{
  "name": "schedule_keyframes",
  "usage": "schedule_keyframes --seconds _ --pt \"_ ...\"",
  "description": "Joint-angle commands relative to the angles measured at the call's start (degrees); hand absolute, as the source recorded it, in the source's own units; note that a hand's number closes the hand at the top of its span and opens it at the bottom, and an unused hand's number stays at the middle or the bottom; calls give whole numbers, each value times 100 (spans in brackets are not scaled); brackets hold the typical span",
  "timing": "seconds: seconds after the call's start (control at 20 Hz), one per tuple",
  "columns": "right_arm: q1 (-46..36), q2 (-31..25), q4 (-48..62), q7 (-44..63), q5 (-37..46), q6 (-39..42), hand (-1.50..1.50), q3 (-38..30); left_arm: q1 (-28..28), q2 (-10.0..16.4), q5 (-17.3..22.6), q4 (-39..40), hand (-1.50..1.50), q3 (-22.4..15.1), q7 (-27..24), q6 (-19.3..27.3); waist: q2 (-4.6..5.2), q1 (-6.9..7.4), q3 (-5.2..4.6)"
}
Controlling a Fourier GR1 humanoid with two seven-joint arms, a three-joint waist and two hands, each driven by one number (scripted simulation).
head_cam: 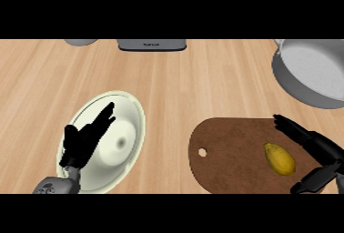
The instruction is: Pick the lemon from the cutting board and place it in the pot
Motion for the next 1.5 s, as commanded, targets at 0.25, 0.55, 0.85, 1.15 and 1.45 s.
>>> schedule_keyframes --seconds 0.25,0.55,0.85,1.15,1.45 --pt "-346 557 1347 -906 668 205 -150 12 -60 -32 -54 308 0 205 18 -194 40 -8 -33" --pt "-375 702 1647 -1741 1320 -259 150 287 -70 -152 -99 206 0 104 124 -169 46 8 -31" --pt "-438 932 1918 -1991 984 -68 150 199 -262 -282 -156 275 0 72 229 -74 51 -3 -30" --pt "-497 81 2374 -2689 416 -534 150 -932 69 -48 12 -26 0 224 123 -321 60 29 -19" --pt "-454 -1342 3401 -2455 -556 -845 150 -2496 97 -137 -69 -99 0 210 143 -133 122 -20 31"
